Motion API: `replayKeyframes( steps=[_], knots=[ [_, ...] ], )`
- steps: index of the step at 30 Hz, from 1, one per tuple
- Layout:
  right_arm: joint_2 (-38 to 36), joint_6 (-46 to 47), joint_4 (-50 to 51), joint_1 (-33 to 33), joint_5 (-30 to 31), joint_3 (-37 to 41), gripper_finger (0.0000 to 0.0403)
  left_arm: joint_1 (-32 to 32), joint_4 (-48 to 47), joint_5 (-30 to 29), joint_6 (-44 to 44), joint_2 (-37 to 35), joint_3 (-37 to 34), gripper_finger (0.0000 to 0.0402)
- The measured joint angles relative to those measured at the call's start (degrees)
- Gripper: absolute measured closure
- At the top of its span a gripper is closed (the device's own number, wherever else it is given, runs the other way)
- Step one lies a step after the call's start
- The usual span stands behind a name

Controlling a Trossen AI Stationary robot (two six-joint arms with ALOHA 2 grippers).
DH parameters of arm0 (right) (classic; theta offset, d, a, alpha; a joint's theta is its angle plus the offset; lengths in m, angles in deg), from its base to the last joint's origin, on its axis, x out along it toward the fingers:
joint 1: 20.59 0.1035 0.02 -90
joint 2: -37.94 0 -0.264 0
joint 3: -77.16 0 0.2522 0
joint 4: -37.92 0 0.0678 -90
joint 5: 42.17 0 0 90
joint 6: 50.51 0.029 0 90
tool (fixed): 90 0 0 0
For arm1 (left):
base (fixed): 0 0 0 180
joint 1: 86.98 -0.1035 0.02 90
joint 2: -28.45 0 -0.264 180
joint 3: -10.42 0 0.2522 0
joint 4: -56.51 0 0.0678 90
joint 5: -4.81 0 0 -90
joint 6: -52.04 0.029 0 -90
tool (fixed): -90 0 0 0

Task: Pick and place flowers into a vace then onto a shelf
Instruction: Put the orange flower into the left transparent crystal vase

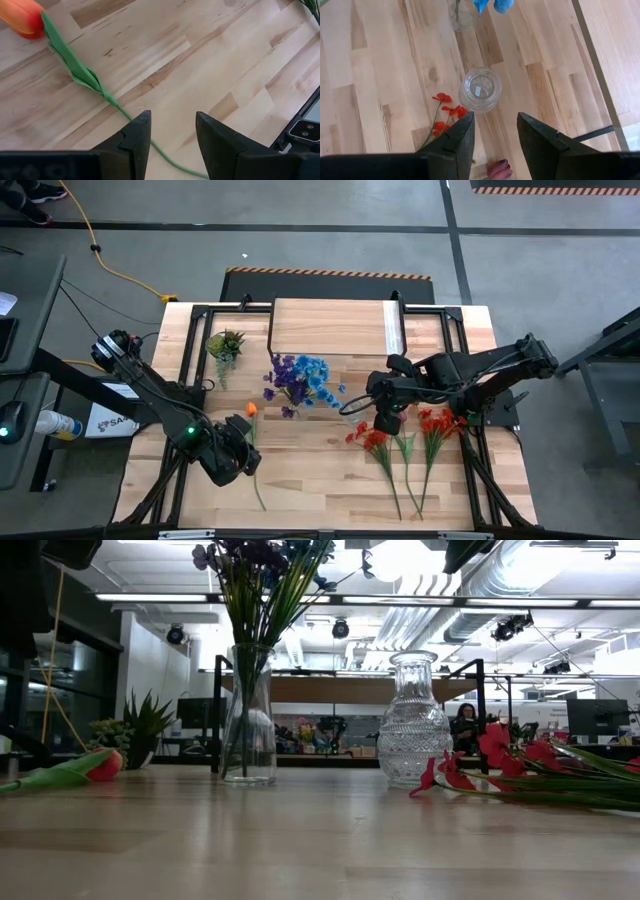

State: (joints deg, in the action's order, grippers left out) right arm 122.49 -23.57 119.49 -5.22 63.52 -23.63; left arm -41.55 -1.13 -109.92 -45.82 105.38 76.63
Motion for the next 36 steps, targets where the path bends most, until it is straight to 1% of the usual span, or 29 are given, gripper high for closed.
replayKeyframes(
  steps=[3,10,14,18,20,24,27,36],
  knots=[
    [0.0,0.2,0.0,0.0,-1.1,0.0,0.0263,0.0,0.0,0.0,-0.1,0.0,0.0,0.0213],
    [0.0,3.8,-0.2,0.0,-2.0,0.0,0.0263,0.0,-0.2,0.1,-0.1,0.0,0.0,0.0213],
    [0.0,6.1,-0.2,0.0,-2.0,0.0,0.0263,0.0,-0.3,3.4,-0.6,0.0,0.0,0.0213],
    [0.0,8.0,-0.2,0.0,-2.0,0.0,0.0263,0.0,-1.1,6.8,-2.9,0.0,0.0,0.0213],
    [0.0,9.3,-0.3,0.0,-1.9,0.0,0.0263,0.0,-1.5,7.7,-3.0,0.0,0.0,0.0213],
    [0.0,11.7,-0.4,0.0,-2.0,0.0,0.0263,0.0,-1.2,7.8,-3.5,0.0,0.0,0.0213],
    [0.0,11.8,-0.4,0.0,-2.3,0.0,0.0263,0.0,-1.1,7.7,-6.3,0.0,0.0,0.0213],
    [0.0,10.6,-0.4,0.0,-2.4,0.0,0.0263,-0.1,-0.7,7.2,-19.5,0.1,0.0,0.0213]
  ],
)
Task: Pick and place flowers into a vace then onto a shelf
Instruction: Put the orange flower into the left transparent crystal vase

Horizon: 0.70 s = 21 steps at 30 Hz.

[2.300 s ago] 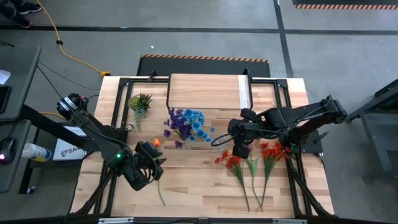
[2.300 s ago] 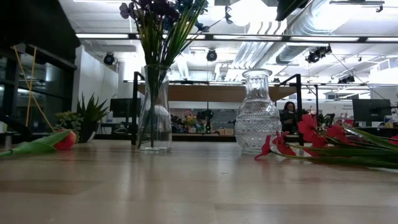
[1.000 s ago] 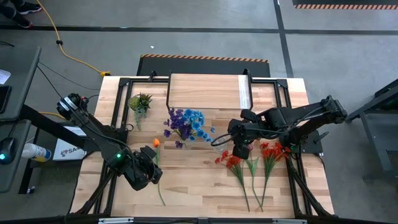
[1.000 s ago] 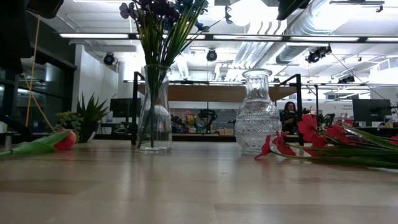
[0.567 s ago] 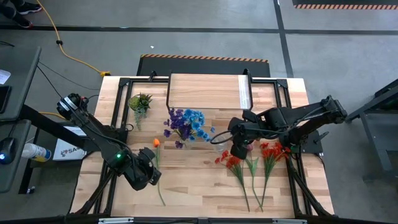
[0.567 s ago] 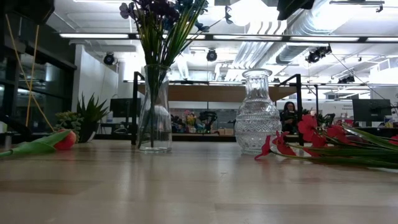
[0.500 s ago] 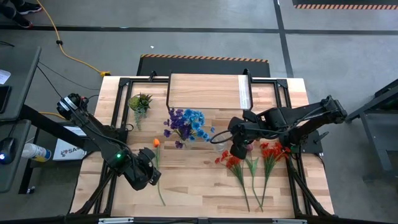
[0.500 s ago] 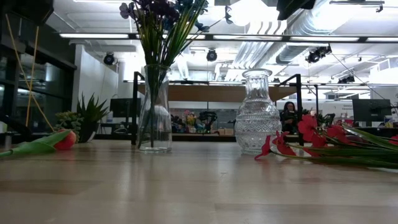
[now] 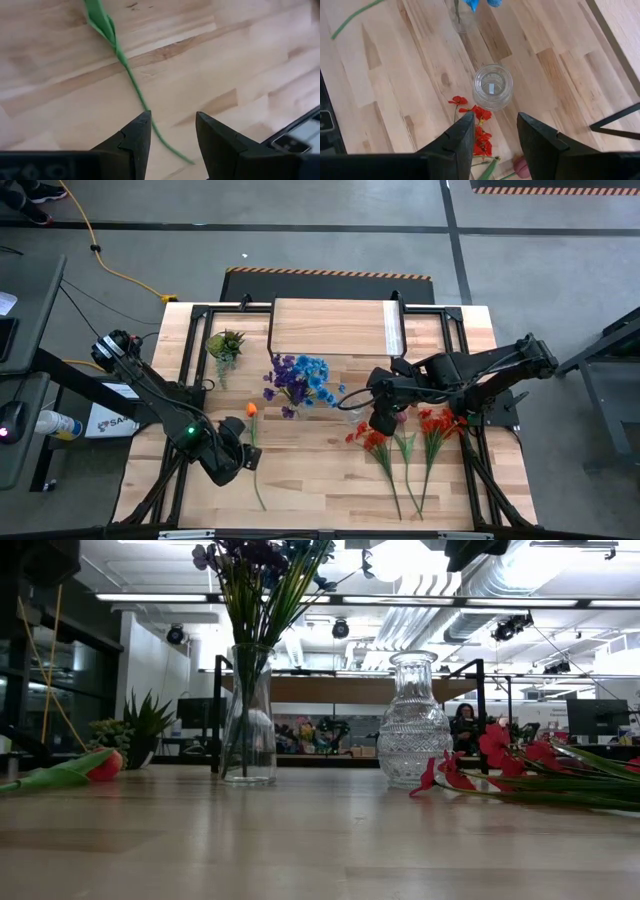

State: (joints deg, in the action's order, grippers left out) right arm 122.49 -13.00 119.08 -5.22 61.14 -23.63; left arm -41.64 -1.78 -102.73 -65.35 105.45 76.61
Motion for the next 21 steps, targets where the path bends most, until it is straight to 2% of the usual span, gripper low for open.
replayKeyframes(
  steps=[7,11,18,21],
  knots=[
    [0.0,-5.0,0.0,0.0,-0.2,0.0,0.0263,-0.9,0.6,-3.2,-10.2,1.7,0.0,0.0213],
    [0.0,-7.8,0.1,0.0,-0.2,0.0,0.0263,-4.1,1.0,0.8,-10.6,4.2,0.0,0.0213],
    [0.0,-11.5,1.0,0.0,-0.2,0.0,0.0263,-9.7,0.6,2.3,-10.5,9.7,0.0,0.0213],
    [0.0,-12.6,1.1,0.0,-0.2,0.0,0.0263,-11.6,0.5,4.7,-10.4,11.3,0.0,0.0213]
  ],
)
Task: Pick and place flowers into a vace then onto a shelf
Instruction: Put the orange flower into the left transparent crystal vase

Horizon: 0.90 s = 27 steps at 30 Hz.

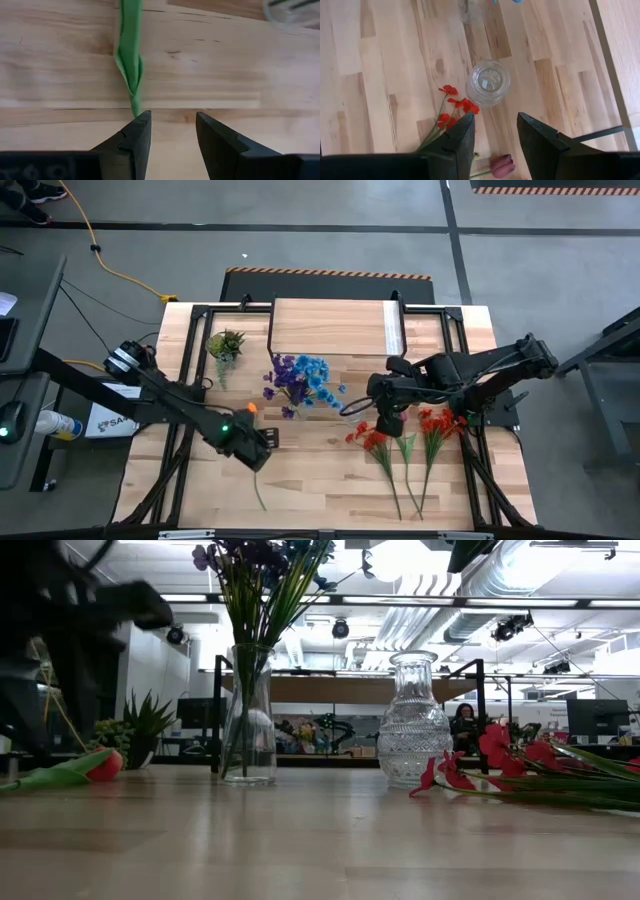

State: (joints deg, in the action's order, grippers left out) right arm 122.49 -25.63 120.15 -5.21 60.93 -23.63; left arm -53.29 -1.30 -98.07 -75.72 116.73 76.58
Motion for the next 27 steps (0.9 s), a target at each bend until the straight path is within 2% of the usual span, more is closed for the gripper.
replayKeyframes(
  steps=[6,13,27],
  knots=[
    [0.0,-1.0,0.1,0.0,0.0,0.0,0.0263,-1.2,-1.7,5.0,0.7,1.6,0.0,0.0213],
    [0.0,-1.0,0.1,0.0,0.0,0.0,0.0263,-1.1,-6.3,4.8,-1.4,1.6,0.0,0.0213],
    [0.0,-0.7,-0.4,0.0,0.4,0.0,0.0263,-1.6,-5.8,2.6,-1.5,1.6,0.0,0.0213]
  ],
)
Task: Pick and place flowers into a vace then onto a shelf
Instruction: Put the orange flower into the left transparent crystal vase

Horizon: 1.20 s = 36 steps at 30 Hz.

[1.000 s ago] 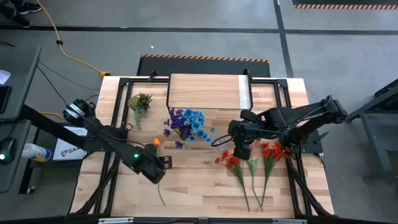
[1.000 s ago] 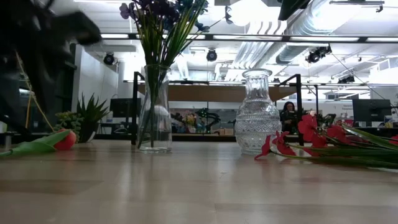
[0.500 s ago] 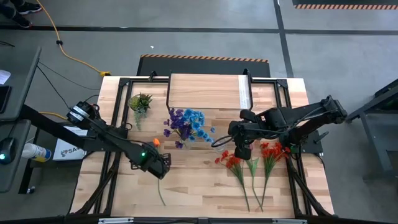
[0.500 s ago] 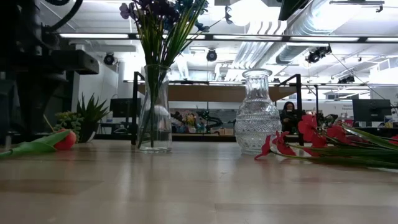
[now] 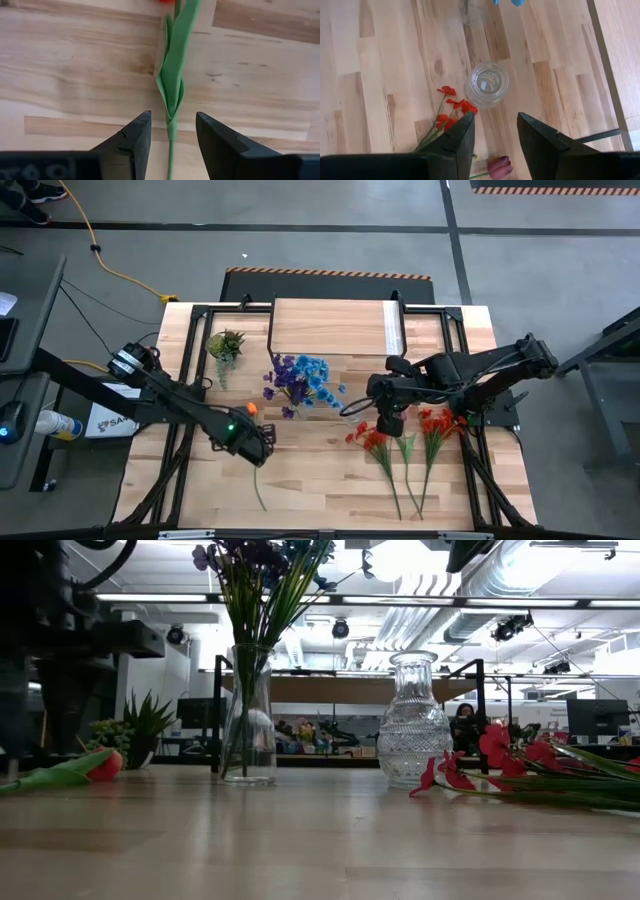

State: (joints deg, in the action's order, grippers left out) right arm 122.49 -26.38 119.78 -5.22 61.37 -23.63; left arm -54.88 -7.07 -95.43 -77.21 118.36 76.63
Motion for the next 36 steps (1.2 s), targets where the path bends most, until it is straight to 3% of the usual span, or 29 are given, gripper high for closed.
replayKeyframes(
  steps=[5,17,31,36],
  knots=[
    [0.0,1.2,-0.1,0.0,0.0,0.0,0.0263,-1.3,0.3,-1.0,0.5,1.3,0.0,0.0213],
    [0.0,1.5,-0.3,0.0,-0.2,0.0,0.0263,-3.6,1.8,3.8,3.2,8.9,0.3,0.0213],
    [0.0,1.3,-0.3,0.0,-0.2,0.0,0.0263,-3.6,1.8,4.5,3.0,9.3,0.2,0.0214],
    [0.0,1.3,-0.3,0.0,-0.2,0.0,0.0263,-3.6,2.0,4.6,3.0,9.4,0.2,0.0243]
  ],
)
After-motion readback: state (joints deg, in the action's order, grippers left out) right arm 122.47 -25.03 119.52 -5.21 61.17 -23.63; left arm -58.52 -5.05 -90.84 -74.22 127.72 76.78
